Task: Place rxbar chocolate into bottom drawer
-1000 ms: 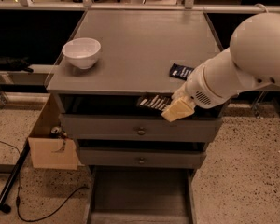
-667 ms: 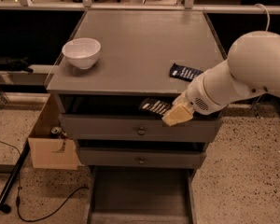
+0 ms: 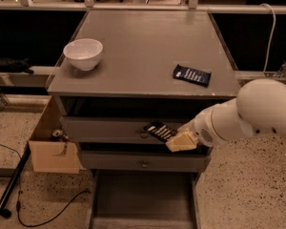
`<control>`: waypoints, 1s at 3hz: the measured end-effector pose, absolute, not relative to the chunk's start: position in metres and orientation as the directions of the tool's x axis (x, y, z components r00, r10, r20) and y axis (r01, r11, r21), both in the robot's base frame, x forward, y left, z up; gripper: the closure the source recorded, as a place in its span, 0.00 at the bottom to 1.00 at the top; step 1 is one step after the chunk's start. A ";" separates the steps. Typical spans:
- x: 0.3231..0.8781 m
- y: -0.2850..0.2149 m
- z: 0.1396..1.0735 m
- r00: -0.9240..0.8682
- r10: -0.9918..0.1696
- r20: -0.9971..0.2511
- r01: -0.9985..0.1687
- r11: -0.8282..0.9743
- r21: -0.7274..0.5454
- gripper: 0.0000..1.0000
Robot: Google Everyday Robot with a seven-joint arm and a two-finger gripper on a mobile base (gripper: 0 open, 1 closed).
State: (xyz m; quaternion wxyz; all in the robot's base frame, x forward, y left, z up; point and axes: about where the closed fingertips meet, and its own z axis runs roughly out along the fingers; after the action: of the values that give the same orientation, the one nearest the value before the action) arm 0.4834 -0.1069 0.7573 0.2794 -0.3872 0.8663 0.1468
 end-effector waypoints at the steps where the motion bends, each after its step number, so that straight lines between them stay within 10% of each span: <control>1: 0.461 -0.112 0.746 -0.576 -0.538 -0.615 -0.722 0.687 0.075 1.00; 3: 0.438 -0.114 0.696 -0.628 -0.501 -0.596 -0.686 0.718 0.120 1.00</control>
Offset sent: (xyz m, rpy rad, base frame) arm -0.0178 -0.0028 -0.0092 0.0341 0.0079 -0.0331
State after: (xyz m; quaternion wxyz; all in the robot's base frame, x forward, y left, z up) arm 0.4379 -0.1136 0.6956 0.2720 -0.3348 0.8859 0.1703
